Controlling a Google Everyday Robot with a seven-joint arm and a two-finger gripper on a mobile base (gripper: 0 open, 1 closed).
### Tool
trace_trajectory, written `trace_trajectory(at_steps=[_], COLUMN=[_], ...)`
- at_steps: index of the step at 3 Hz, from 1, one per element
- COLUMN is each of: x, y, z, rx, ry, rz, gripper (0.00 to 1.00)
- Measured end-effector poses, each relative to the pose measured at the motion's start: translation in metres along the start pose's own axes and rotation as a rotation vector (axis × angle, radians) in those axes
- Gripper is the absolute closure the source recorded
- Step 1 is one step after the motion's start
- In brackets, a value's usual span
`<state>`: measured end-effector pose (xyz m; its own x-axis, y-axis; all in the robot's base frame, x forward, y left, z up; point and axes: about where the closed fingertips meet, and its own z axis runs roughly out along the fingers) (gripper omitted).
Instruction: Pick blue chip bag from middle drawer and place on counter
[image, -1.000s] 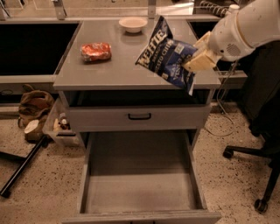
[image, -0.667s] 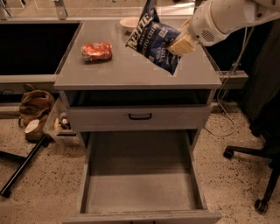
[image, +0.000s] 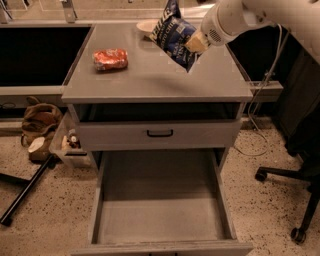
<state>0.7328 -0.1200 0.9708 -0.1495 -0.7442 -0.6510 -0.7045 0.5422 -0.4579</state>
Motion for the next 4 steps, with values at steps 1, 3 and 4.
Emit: trace_trajectory(at_steps=[1,3,4], x=[0.027,0.073,0.073], y=[-0.01,0.016,0.016], z=[0.038,0.089,0.089], rx=[-0.027,-0.151,-0.151], ry=[0.052,0.123,0.123], rz=[0.058,0.104,0.104], gripper=[1.0,0.81,0.58])
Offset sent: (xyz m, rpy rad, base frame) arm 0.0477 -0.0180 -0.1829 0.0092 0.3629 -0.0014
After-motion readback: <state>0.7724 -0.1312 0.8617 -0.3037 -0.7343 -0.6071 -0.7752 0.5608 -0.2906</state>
